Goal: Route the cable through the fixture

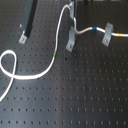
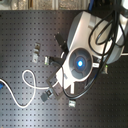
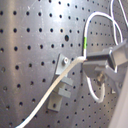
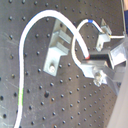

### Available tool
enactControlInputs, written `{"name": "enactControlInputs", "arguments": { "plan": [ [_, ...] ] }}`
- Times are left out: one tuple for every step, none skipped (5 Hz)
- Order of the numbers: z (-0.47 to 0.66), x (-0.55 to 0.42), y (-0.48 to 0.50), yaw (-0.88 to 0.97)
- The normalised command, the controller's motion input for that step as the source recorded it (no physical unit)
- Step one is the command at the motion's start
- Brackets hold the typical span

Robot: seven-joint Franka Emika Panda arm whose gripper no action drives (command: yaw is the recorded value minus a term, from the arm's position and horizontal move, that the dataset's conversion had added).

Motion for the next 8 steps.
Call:
{"name": "enactControlInputs", "arguments": {
  "plan": [
    [0.05,-0.392,0.023,0.0],
    [0.0,-0.026,-0.022,0.0],
    [0.07,-0.082,-0.451,-0.37],
    [0.05,-0.057,-0.479,-0.4],
    [0.0,-0.01,-0.011,0.0],
    [0.17,-0.296,0.033,0.35],
    [0.2,-0.126,0.018,0.35],
    [0.19,0.004,0.001,0.32]
  ]
}}
